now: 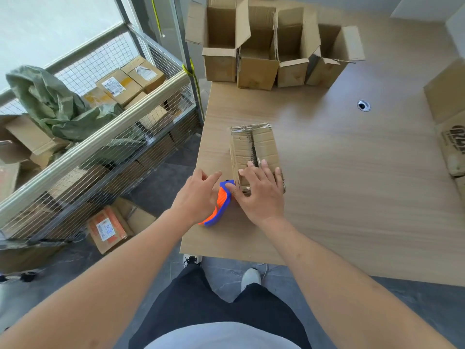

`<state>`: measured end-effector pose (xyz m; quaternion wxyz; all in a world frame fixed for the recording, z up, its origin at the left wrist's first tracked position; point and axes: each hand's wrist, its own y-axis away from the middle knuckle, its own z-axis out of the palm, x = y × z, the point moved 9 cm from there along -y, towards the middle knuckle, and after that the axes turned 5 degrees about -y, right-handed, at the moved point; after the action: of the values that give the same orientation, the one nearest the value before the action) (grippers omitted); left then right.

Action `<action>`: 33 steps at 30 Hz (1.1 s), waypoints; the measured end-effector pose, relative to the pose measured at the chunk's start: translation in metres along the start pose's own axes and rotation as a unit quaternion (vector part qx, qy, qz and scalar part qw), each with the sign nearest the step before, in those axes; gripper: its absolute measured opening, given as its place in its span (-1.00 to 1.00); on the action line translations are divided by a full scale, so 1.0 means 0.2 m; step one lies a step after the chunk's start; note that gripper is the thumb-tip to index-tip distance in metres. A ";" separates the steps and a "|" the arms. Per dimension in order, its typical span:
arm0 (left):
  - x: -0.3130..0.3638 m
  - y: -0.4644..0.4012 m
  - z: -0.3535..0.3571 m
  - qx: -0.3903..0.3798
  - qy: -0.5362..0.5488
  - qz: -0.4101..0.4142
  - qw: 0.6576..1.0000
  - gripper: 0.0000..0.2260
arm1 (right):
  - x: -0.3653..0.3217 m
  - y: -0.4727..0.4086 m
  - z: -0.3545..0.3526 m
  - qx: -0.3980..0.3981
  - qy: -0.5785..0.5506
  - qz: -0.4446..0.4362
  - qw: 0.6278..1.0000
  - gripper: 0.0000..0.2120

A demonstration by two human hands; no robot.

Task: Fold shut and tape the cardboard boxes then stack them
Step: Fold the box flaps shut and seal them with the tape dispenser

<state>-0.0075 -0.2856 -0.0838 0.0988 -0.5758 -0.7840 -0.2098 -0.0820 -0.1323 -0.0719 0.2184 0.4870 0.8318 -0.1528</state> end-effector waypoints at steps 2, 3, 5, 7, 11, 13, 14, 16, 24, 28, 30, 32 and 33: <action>0.05 -0.01 -0.05 0.021 0.000 0.019 1.000 -0.55 | 0.03 0.00 -0.03 -0.042 -0.018 -0.013 0.999 -0.49; 0.09 -0.02 -0.08 0.034 0.003 0.034 0.999 -0.56 | 0.03 0.01 -0.05 -0.063 -0.020 -0.035 0.997 -0.47; 0.18 -0.02 -0.12 0.068 0.023 0.080 0.994 -0.63 | 0.05 0.02 -0.10 -0.103 -0.015 -0.083 0.991 -0.34; 0.28 0.00 -0.15 0.102 0.050 0.143 0.983 -0.73 | 0.07 0.02 -0.13 -0.136 -0.008 -0.112 0.984 -0.18; 0.43 0.01 -0.05 0.097 0.043 0.246 0.963 -0.83 | 0.11 0.02 -0.19 -0.126 -0.034 -0.121 0.984 -0.26; 0.44 0.00 0.01 0.089 0.039 0.243 0.965 -0.80 | 0.12 0.02 -0.25 -0.073 -0.063 -0.117 0.988 -0.58; 0.44 -0.01 0.03 0.093 0.043 0.235 0.967 -0.80 | 0.11 0.03 -0.27 -0.044 -0.066 -0.125 0.989 -0.75; 0.44 -0.01 0.05 0.110 0.039 0.226 0.967 -0.81 | 0.08 0.06 -0.29 0.002 -0.039 -0.160 0.986 -0.92; 0.43 -0.01 0.06 0.134 0.029 0.244 0.960 -0.80 | 0.05 0.06 -0.34 0.029 -0.018 -0.220 0.975 -0.86; 0.43 -0.01 0.06 0.130 0.053 0.237 0.961 -0.78 | 0.22 0.06 -0.37 0.003 -0.054 -0.164 0.985 -0.91; 0.43 0.00 0.05 0.130 0.059 0.240 0.960 -0.77 | 0.33 0.06 -0.39 -0.001 -0.096 -0.097 0.991 -0.86; 0.43 0.00 0.05 0.130 0.062 0.236 0.961 -0.76 | 0.36 0.07 -0.38 0.002 -0.115 -0.065 0.991 -0.85; 0.43 0.00 0.05 0.130 0.064 0.232 0.962 -0.76 | 0.36 0.07 -0.38 0.008 -0.127 -0.058 0.990 -0.84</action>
<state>-0.0340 -0.2071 -0.0578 0.2686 -0.7095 -0.6416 -0.1136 -0.1171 -0.0372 -0.0444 0.3090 0.4164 0.8228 -0.2327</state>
